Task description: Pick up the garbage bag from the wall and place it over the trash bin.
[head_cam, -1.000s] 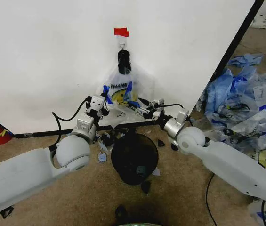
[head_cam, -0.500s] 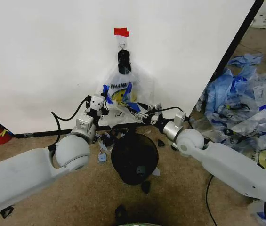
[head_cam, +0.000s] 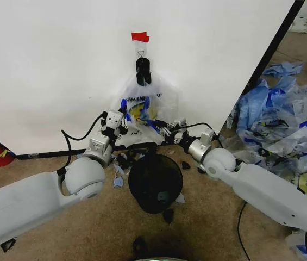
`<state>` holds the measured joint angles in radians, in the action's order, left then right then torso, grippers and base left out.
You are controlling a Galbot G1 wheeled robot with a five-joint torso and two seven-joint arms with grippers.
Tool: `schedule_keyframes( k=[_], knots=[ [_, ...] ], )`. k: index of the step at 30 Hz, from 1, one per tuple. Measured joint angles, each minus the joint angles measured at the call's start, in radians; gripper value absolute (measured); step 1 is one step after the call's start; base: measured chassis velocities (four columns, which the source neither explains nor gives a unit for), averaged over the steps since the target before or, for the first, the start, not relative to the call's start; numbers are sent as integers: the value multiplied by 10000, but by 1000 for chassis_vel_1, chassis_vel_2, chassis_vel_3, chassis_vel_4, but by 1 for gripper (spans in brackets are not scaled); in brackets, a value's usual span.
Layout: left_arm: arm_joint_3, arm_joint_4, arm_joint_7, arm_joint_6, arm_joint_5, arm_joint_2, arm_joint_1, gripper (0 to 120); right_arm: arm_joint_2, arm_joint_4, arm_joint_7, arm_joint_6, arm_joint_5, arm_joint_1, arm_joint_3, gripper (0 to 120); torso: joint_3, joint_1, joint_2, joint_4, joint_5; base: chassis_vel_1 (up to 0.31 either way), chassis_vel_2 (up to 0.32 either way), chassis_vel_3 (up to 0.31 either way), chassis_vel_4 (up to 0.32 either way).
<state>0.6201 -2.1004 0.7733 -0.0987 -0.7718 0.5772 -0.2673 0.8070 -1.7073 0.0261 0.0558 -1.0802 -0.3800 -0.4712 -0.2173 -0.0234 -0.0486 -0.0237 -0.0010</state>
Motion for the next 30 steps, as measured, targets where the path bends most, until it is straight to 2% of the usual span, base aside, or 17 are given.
schedule_keyframes(
  k=[2,4,16,22,27,30],
  knots=[
    [13,-3,0,0,-7,5,17,0,-9,4,12,0,0,0,-5,12,0,0,0,0,0,0,0,0,0],
    [62,-10,0,5,-29,38,65,0,-50,11,93,20,-20,0,-19,0,0,0,0,0,0,0,0,0,0],
    [86,-7,12,49,-31,30,55,0,-96,15,759,481,-507,-73,181,0,0,0,0,2,1,0,0,0,0],
    [10,-51,19,54,-6,-19,-37,0,-216,-136,1586,1037,-1133,-569,1053,0,0,0,0,0,0,0,0,0,0],
    [-69,-38,22,62,29,-27,-138,0,-16,-363,2701,2151,-2874,-1609,2196,0,0,0,0,1,1,0,0,0,0],
    [-68,2,23,62,33,24,-138,0,52,-555,2945,2302,-3393,-2034,2569,0,0,0,0,0,0,0,0,0,0]
  ],
)
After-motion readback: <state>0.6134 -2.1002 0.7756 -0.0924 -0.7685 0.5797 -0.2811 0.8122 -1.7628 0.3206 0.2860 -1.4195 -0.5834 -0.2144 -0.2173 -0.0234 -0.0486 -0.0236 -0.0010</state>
